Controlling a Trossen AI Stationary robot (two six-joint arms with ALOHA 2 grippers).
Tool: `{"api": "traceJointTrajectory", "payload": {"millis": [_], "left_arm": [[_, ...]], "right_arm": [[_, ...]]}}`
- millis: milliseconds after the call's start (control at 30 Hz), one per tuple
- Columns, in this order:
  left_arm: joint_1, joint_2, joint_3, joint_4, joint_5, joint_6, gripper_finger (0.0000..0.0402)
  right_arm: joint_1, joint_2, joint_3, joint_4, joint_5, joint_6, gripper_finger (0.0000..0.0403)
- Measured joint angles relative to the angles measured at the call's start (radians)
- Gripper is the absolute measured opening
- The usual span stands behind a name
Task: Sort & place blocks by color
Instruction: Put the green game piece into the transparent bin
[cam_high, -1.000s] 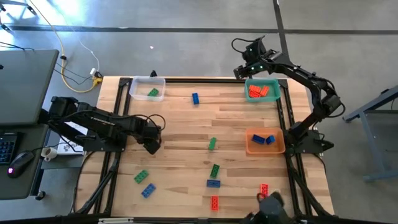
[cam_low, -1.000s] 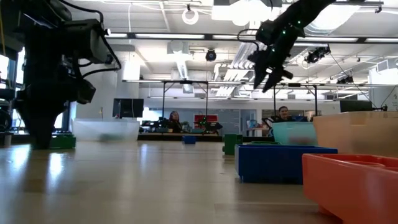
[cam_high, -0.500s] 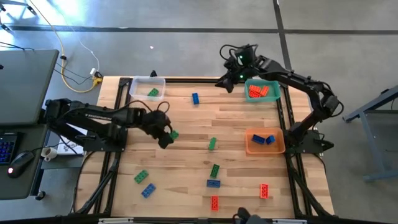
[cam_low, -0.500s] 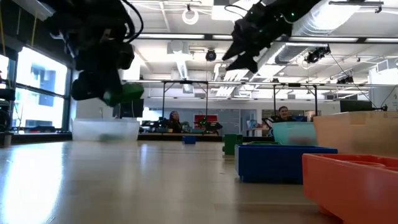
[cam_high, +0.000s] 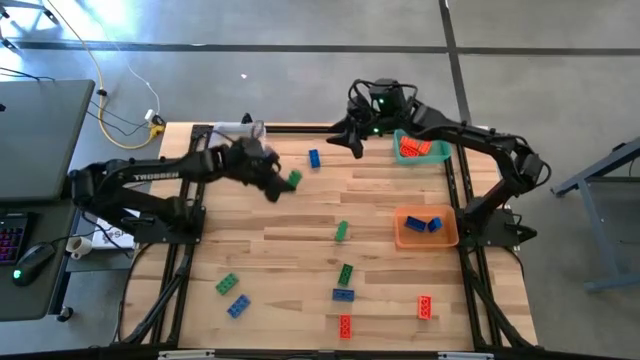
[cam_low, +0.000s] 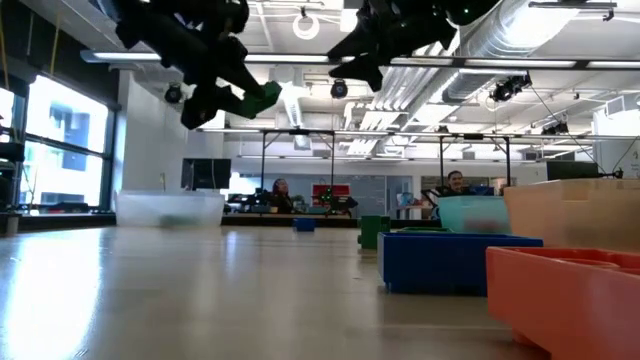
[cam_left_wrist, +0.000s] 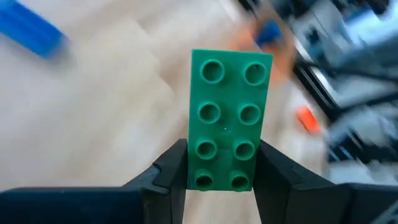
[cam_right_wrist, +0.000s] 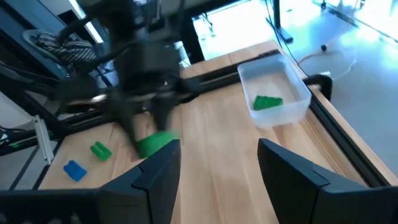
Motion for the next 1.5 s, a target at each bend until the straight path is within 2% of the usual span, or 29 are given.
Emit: {"api": "traceJointTrajectory", "payload": {"millis": [300,500,633,800,1067,1300,1500], "left_arm": [[0.234,0.0,0.112,-0.14,-0.203,0.22,0.0112],[0.349,0.004,0.117,-0.253,-0.37,0.332,0.0112],[0.419,0.032,0.117,-0.321,-0.459,0.348,0.0112],[0.488,0.1,0.117,-0.336,-0.471,0.348,0.0112],[0.551,0.231,0.117,-0.334,-0.47,0.348,0.0112],[0.594,0.301,0.117,-0.328,-0.455,0.368,0.0113],[0.593,0.332,0.117,-0.324,-0.451,0.379,0.0143]], "right_arm": [[0.044,0.0,0.0,0.008,0.001,0.0,0.0199],[0.072,0.0,0.0,-0.003,0.012,0.023,0.0199],[0.09,0.0,0.0,-0.033,0.012,0.039,0.0199],[0.118,0.0,0.0,-0.105,0.036,0.071,0.0199],[0.185,0.0,0.0,-0.234,0.21,0.089,0.0199],[0.236,0.0,0.0,-0.294,0.313,0.133,0.0199],[0.272,0.0,0.0,-0.312,0.378,0.202,0.0199]]}}
